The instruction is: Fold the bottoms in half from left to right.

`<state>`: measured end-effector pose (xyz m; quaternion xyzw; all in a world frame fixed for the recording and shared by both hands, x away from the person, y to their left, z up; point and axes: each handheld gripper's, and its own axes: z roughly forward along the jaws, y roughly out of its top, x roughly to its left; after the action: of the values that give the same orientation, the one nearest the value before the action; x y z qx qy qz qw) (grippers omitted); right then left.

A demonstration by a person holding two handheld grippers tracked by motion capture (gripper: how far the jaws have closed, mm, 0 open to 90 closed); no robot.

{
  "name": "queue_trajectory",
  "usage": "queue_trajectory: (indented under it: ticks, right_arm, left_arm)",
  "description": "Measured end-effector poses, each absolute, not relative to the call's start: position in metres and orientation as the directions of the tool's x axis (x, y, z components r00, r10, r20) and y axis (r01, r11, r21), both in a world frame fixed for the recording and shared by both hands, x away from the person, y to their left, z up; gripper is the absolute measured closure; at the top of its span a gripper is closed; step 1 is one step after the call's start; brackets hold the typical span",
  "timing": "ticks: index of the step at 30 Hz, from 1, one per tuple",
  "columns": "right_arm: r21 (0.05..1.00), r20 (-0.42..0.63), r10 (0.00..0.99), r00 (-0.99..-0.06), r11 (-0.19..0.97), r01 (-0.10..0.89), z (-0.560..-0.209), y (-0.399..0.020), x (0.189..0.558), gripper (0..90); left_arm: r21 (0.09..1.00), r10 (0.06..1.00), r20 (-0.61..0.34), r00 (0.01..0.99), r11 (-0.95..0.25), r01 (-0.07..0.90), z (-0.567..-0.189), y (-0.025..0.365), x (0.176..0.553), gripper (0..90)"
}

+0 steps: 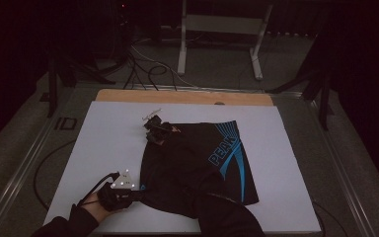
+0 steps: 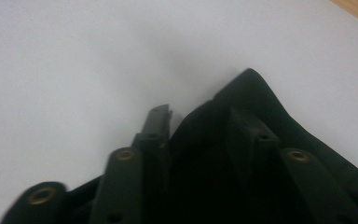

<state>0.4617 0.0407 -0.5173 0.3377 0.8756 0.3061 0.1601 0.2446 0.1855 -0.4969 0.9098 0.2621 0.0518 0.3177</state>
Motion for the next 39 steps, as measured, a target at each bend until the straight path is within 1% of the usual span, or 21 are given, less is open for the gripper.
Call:
queue_trajectory:
  ticks: [3, 6, 8, 11, 12, 16, 17, 18, 21, 22, 24, 28, 31, 33, 35, 36, 39]
  right_arm:
    - [0.638, -0.097, 0.689, -0.718, 0.597, 0.487, -0.517, 0.037, 0.463, 72.9]
    - [0.633, -0.09, 0.679, -0.729, 0.604, 0.484, -0.516, 0.033, 0.464, 83.7]
    - [0.635, -0.088, 0.666, -0.741, 0.61, 0.473, -0.515, 0.032, 0.465, 86.6]
    - [0.633, -0.091, 0.651, -0.753, 0.621, 0.461, -0.513, 0.031, 0.464, 87.5]
    - [0.636, -0.099, 0.635, -0.766, 0.633, 0.442, -0.511, 0.029, 0.465, 87.9]
    - [0.641, -0.106, 0.6, -0.793, 0.651, 0.407, -0.504, 0.025, 0.464, 88.2]
    - [0.646, -0.101, 0.606, -0.789, 0.643, 0.411, -0.502, 0.025, 0.463, 88.3]
    - [0.638, -0.111, 0.588, -0.801, 0.66, 0.396, -0.5, 0.023, 0.464, 88.2]
    - [0.65, -0.109, 0.591, -0.799, 0.65, 0.393, -0.497, 0.022, 0.463, 88.3]
    - [0.648, -0.122, 0.579, -0.806, 0.662, 0.377, -0.496, 0.02, 0.463, 88.4]
    - [0.648, -0.104, 0.578, -0.81, 0.657, 0.386, -0.494, 0.019, 0.462, 88.4]
    - [0.656, -0.114, 0.564, -0.818, 0.661, 0.365, -0.492, 0.015, 0.462, 88.4]
    - [0.658, -0.096, 0.574, -0.813, 0.65, 0.381, -0.489, 0.013, 0.461, 88.4]
    - [0.655, -0.117, 0.564, -0.817, 0.662, 0.363, -0.488, 0.011, 0.461, 88.4]
    - [0.661, -0.105, 0.573, -0.813, 0.651, 0.374, -0.487, 0.011, 0.46, 88.4]
    - [0.668, -0.115, 0.566, -0.816, 0.653, 0.358, -0.485, 0.009, 0.46, 88.4]
    - [0.669, -0.117, 0.56, -0.82, 0.655, 0.352, -0.482, 0.006, 0.46, 88.4]
  left_arm:
    - [0.605, 0.51, -0.075, 0.857, -0.66, 0.446, -0.497, 0.185, 0.245, 84.2]
    - [0.604, 0.511, -0.075, 0.856, -0.66, 0.446, -0.497, 0.185, 0.245, 84.3]
    - [0.605, 0.51, -0.077, 0.857, -0.659, 0.447, -0.497, 0.185, 0.245, 84.3]
    - [0.61, 0.51, -0.081, 0.856, -0.654, 0.447, -0.496, 0.185, 0.245, 84.3]
    - [0.609, 0.509, -0.08, 0.857, -0.656, 0.446, -0.496, 0.185, 0.245, 84.4]
    - [0.609, 0.502, -0.079, 0.861, -0.66, 0.44, -0.494, 0.184, 0.244, 84.8]
    - [0.61, 0.501, -0.08, 0.861, -0.659, 0.44, -0.493, 0.184, 0.244, 84.8]
    - [0.611, 0.501, -0.08, 0.862, -0.658, 0.44, -0.493, 0.183, 0.244, 84.8]
    - [0.609, 0.497, -0.073, 0.865, -0.664, 0.433, -0.491, 0.183, 0.243, 84.9]
    - [0.611, 0.498, -0.072, 0.864, -0.663, 0.432, -0.491, 0.183, 0.243, 85.0]
    - [0.613, 0.499, -0.072, 0.864, -0.661, 0.433, -0.49, 0.182, 0.243, 85.0]
    - [0.615, 0.497, -0.071, 0.865, -0.661, 0.43, -0.487, 0.181, 0.242, 85.2]
    - [0.615, 0.493, -0.069, 0.867, -0.663, 0.426, -0.485, 0.18, 0.242, 85.3]
    - [0.617, 0.49, -0.066, 0.869, -0.664, 0.422, -0.483, 0.179, 0.242, 85.3]
    - [0.622, 0.485, -0.066, 0.872, -0.663, 0.416, -0.481, 0.178, 0.241, 85.3]
    - [0.625, 0.483, -0.068, 0.873, -0.662, 0.414, -0.48, 0.177, 0.241, 85.4]
    - [0.627, 0.474, -0.065, 0.878, -0.665, 0.406, -0.478, 0.175, 0.24, 85.3]
